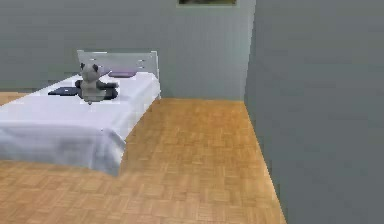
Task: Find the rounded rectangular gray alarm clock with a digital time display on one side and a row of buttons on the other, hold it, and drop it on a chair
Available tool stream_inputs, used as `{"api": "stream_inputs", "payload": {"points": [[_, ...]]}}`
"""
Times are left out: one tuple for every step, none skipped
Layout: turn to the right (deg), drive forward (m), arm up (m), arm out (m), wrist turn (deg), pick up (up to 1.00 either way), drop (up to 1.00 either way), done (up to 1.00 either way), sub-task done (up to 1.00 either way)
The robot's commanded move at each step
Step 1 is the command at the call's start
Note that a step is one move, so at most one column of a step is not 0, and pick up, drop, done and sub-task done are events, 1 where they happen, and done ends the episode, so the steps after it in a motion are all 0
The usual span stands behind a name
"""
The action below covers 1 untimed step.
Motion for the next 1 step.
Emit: {"api": "stream_inputs", "payload": {"points": [[0.0, 1.00, 0.00, 0.00, 0.0, 0.00, 0.00, 0.00, 0.00]]}}
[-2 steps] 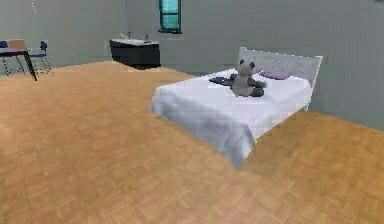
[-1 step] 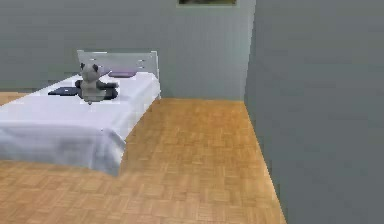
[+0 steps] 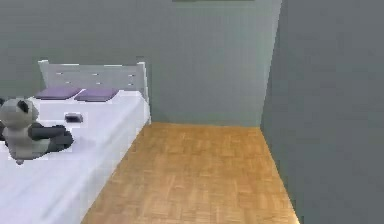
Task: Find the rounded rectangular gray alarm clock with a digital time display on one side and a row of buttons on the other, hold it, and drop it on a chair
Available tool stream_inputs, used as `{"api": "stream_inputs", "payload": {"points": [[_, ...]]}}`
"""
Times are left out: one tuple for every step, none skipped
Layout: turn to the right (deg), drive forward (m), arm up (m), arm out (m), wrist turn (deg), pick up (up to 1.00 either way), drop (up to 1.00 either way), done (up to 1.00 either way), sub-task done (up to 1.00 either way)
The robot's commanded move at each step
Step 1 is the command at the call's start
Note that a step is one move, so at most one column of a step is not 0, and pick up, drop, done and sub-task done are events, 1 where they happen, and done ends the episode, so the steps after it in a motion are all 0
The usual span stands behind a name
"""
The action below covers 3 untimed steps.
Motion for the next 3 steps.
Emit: {"api": "stream_inputs", "payload": {"points": [[0.0, 1.00, 0.00, 0.00, 0.0, 0.00, 0.00, 0.00, 0.00], [39.0, 0.00, 0.00, 0.00, 0.0, 0.00, 0.00, 0.00, 0.00], [0.0, 0.05, 0.00, 0.00, 0.0, 0.00, 0.00, 0.00, 0.00]]}}
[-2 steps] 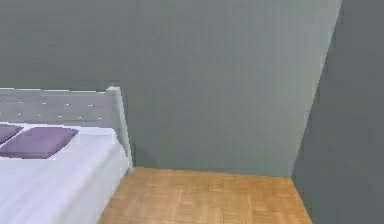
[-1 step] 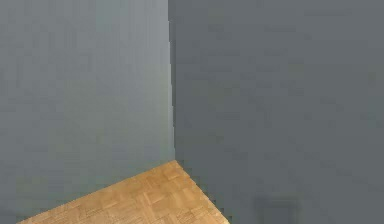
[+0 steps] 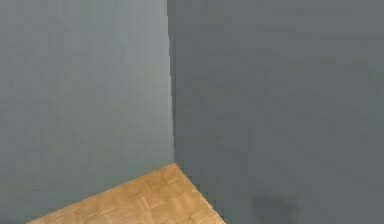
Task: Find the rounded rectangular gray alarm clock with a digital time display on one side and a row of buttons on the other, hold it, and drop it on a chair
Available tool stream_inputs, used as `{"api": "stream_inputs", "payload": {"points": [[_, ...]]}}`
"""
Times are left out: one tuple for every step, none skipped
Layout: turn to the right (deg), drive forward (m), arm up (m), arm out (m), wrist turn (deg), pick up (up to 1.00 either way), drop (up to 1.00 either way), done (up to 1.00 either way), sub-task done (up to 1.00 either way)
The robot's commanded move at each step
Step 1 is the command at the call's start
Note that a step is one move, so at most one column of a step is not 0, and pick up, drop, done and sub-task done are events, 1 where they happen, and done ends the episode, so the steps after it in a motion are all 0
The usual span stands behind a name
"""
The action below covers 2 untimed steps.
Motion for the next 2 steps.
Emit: {"api": "stream_inputs", "payload": {"points": [[45.0, 0.00, 0.00, 0.00, 0.0, 0.00, 0.00, 0.00, 0.00], [45.0, 0.00, 0.00, 0.00, 0.0, 0.00, 0.00, 0.00, 0.00]]}}
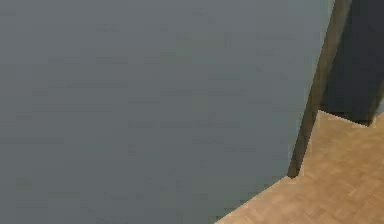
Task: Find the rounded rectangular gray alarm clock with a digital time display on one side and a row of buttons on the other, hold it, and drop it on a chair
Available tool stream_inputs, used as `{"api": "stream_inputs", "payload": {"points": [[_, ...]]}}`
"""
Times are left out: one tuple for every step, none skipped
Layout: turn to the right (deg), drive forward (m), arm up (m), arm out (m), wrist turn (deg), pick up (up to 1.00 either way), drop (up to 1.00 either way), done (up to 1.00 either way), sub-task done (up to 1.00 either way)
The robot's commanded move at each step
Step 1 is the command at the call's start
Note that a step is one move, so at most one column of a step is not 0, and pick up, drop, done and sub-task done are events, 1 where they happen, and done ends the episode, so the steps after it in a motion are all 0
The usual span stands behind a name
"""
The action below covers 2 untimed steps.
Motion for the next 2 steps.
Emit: {"api": "stream_inputs", "payload": {"points": [[45.0, 0.00, 0.00, 0.00, 0.0, 0.00, 0.00, 0.00, 0.00], [30.0, 0.00, 0.00, 0.00, 0.0, 0.00, 0.00, 0.00, 0.00]]}}
